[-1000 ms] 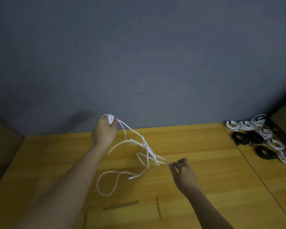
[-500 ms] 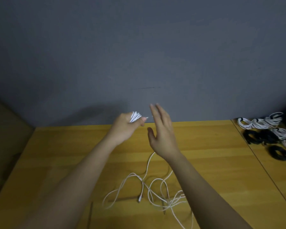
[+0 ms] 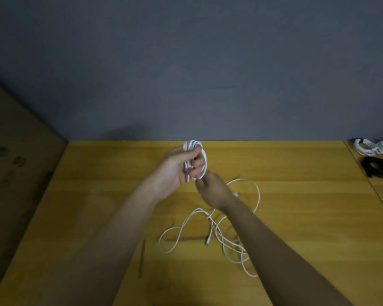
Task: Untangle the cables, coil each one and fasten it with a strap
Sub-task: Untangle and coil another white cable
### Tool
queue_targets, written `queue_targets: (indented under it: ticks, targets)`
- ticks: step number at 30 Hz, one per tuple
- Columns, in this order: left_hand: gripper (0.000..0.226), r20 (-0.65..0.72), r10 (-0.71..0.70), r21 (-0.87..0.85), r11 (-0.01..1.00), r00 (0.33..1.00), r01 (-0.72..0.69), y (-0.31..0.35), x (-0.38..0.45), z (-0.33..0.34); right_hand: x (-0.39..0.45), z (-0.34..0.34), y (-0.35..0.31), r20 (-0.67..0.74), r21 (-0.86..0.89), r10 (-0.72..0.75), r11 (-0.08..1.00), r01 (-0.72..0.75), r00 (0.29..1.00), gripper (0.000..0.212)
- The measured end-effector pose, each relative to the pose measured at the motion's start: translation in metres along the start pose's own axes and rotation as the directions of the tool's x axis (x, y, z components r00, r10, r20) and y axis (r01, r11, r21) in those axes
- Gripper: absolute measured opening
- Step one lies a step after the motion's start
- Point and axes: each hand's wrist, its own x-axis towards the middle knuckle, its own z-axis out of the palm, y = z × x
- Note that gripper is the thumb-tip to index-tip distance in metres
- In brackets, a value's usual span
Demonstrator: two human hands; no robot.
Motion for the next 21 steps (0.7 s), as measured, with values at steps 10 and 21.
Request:
queue_targets:
  ticks: [10, 21]
  targets:
    - [0.011, -0.265, 0.004, 0.46, 0.88, 0.964, 0.123, -0.053, -0.005, -0.075, -0.044, 0.064, 0.0, 0.039, -0.569, -0.427, 0.734, 0.372, 0.903, 0.033]
    - [0.078, 0.015, -0.295, 0.489, 0.836, 0.955, 0.251, -0.076, -0.037, -0.102, -0.033, 0.073, -0.017, -0.338, -0.082, -0.285, 0.958, 0.274, 0.897, 0.015]
